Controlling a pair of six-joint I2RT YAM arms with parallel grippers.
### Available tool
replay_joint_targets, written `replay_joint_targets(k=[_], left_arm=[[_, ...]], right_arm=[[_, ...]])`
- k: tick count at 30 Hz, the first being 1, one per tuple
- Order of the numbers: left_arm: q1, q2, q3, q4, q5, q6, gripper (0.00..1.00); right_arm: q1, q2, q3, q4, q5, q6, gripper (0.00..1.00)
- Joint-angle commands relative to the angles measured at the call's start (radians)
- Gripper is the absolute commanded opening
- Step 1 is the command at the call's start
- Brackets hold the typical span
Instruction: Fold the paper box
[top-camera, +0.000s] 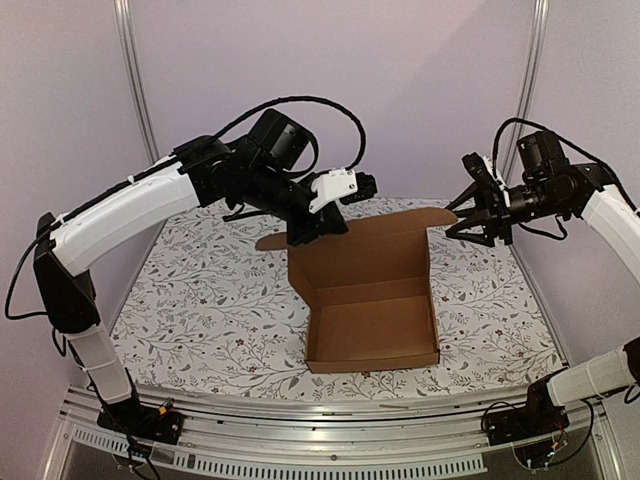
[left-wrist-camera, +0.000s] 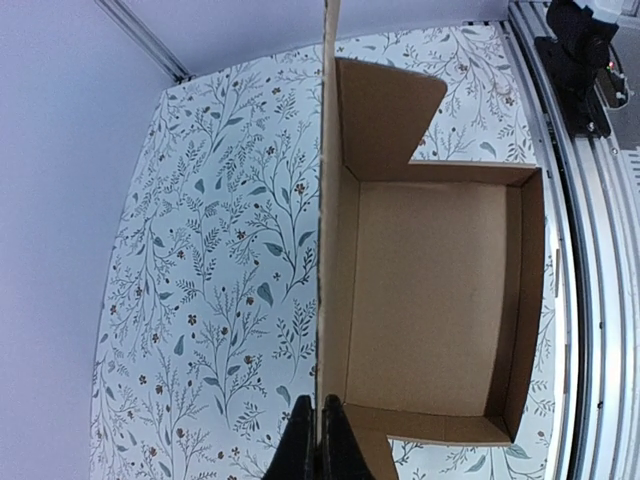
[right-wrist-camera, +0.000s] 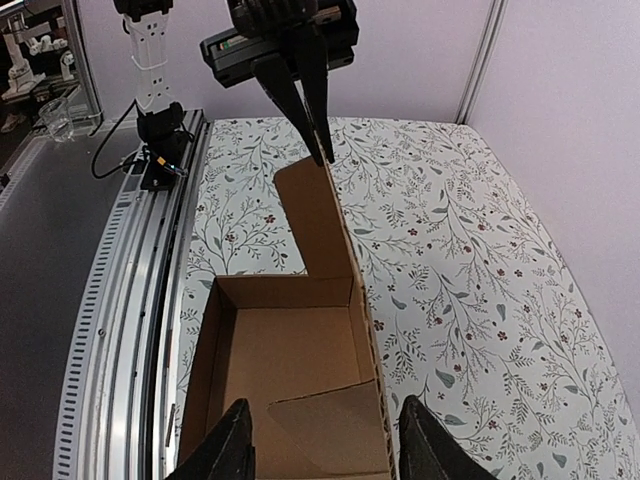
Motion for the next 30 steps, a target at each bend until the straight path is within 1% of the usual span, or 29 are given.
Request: replay_joint_targets(k=[1,3,6,10,14,16,18,20,22,24,26,30], left_arm=[[0.01,-0.008,0.012,0.01,0.017,-0.007,0.0],[0.01,-0.01,0.013,0.003,0.024,-0.006,0.0],[0.004,-0.018,0.012,-0.011,0.049,0.003,0.0],[-0.002,-0.026,0.002,-0.016,0.072,0.013,0.0],[-0.005,-0.026,0.004,-0.016,0.074,0.013,0.0],[-0.006,-0.028,0.004,-0.01,0.071,0.009,0.0],[-0.006,-0.031,0.004,-0.006,0.059,0.007,0.0],[-0.006,-0.032,0.003,0.001,0.046,0.003,0.0],[-0.006,-0.029,0.002,0.008,0.043,-0.004,0.0],[-0.006,-0.024,0.004,0.009,0.051,-0.011,0.0],[-0.006,-0.021,0.008,0.01,0.06,-0.014,0.0],[-0.006,-0.022,0.012,0.011,0.075,-0.02,0.0]], right_arm=[[0.011,-0.025,0.011,-0.053,0.032,-0.023,0.47],[0.004,-0.027,0.038,-0.056,0.062,-0.02,0.46],[-0.038,-0.013,0.094,-0.047,0.064,-0.007,0.45],[-0.072,0.047,0.156,-0.007,0.073,0.098,0.4],[-0.073,0.078,0.14,0.073,0.091,0.167,0.4],[-0.07,0.082,0.123,0.086,0.108,0.186,0.4],[-0.062,0.078,0.107,0.056,0.096,0.158,0.42],[-0.041,0.063,0.099,-0.029,0.055,0.086,0.48],[-0.018,0.053,0.107,-0.15,0.005,-0.074,0.51],[0.006,0.05,0.113,-0.223,-0.022,-0.132,0.53],[0.028,0.059,0.119,-0.247,-0.028,-0.165,0.55],[0.054,0.082,0.116,-0.213,-0.029,-0.14,0.55]])
